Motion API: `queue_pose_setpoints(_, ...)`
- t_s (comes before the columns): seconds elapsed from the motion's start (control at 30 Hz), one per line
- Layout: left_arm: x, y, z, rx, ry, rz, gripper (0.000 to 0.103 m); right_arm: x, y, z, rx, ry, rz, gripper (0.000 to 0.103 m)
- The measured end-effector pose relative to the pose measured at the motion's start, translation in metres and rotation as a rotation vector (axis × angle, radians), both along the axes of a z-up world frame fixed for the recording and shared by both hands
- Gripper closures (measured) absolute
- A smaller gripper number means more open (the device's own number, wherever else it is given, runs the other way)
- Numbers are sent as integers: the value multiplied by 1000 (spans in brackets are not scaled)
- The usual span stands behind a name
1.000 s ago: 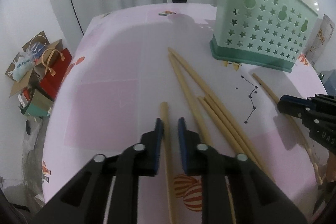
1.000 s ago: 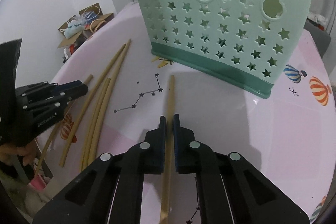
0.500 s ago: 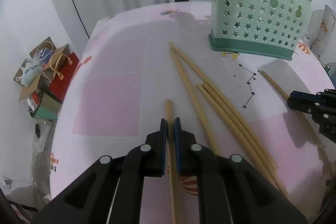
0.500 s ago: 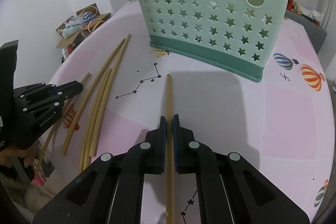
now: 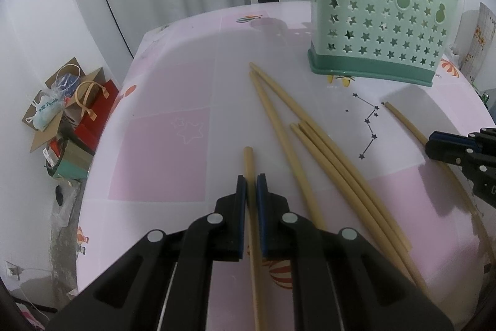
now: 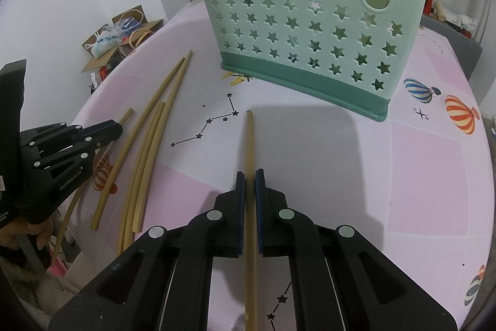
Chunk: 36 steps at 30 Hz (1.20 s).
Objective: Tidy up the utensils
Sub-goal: 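Lift the chopstick with the left tool while the right tool holds its chopstick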
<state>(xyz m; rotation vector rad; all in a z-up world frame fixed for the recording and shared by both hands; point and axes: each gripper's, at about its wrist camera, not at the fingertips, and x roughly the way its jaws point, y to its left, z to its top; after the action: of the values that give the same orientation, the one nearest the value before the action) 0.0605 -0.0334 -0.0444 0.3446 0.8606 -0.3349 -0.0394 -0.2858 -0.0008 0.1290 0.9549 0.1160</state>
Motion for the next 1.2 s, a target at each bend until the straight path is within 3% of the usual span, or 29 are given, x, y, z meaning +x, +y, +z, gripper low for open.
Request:
queue_pose_setpoints(0.93, 0, 1, 0, 6, -8, -7, 96, -1, -1, 0, -1, -1, 0, 98)
queue_pose_setpoints(1.07, 8, 8, 2, -44, 23, -14, 96, -1, -1, 0, -3, 1, 1, 98)
queue_pose_setpoints(1.2, 18, 23, 12, -170, 62, -1, 97, 1, -2, -1, -4, 1, 1, 98)
